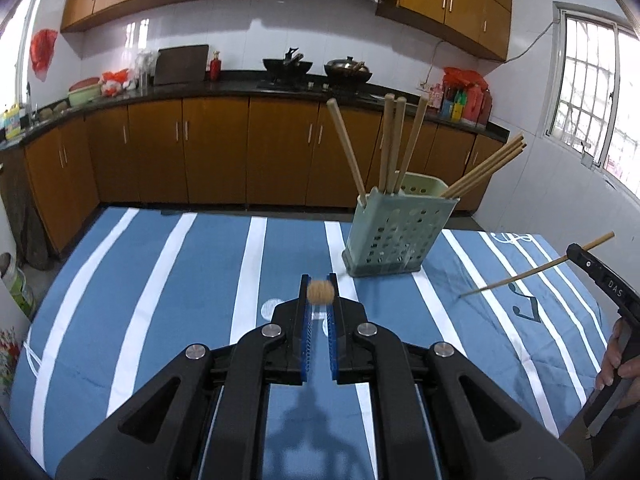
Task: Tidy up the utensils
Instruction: 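Lift the left gripper's chopstick over the green holder while the right gripper carries its chopstick there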
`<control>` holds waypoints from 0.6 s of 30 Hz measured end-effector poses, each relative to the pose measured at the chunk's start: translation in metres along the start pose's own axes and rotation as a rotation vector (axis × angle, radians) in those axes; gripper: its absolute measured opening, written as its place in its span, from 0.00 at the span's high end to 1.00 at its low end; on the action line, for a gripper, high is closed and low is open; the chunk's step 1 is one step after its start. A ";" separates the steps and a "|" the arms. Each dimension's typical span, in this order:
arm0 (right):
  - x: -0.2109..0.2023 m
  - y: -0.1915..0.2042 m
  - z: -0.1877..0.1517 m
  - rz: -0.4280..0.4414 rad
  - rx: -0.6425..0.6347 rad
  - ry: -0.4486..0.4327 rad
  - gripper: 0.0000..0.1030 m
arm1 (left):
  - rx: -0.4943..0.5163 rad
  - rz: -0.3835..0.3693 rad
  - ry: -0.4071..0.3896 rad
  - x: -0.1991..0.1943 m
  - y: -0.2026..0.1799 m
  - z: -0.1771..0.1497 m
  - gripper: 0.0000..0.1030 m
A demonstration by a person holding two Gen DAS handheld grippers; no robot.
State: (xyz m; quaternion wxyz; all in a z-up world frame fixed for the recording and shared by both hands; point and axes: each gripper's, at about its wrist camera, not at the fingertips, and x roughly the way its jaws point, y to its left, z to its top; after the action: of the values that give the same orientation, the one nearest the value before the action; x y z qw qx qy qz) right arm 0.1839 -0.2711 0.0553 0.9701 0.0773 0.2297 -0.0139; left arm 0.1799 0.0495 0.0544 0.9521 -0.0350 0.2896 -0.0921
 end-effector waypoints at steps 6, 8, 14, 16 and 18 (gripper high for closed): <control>-0.004 0.005 0.008 0.008 -0.013 -0.024 0.93 | 0.031 0.015 -0.008 -0.002 -0.003 0.009 0.93; -0.006 0.007 0.010 0.011 -0.018 -0.028 0.93 | 0.036 0.017 -0.010 -0.002 -0.005 0.011 0.93; -0.007 0.009 0.015 0.012 -0.022 -0.034 0.93 | 0.039 0.021 -0.016 -0.002 -0.006 0.013 0.93; -0.007 0.009 0.016 0.012 -0.025 -0.036 0.93 | 0.036 0.018 -0.020 -0.003 -0.006 0.015 0.93; -0.010 0.011 0.021 0.024 -0.029 -0.043 0.93 | 0.038 0.010 -0.031 -0.008 -0.006 0.020 0.93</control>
State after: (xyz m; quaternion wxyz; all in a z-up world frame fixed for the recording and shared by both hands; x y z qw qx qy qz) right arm 0.1852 -0.2635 0.0794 0.9759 0.0657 0.2081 -0.0007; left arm 0.1837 0.0448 0.0756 0.9574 -0.0169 0.2729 -0.0925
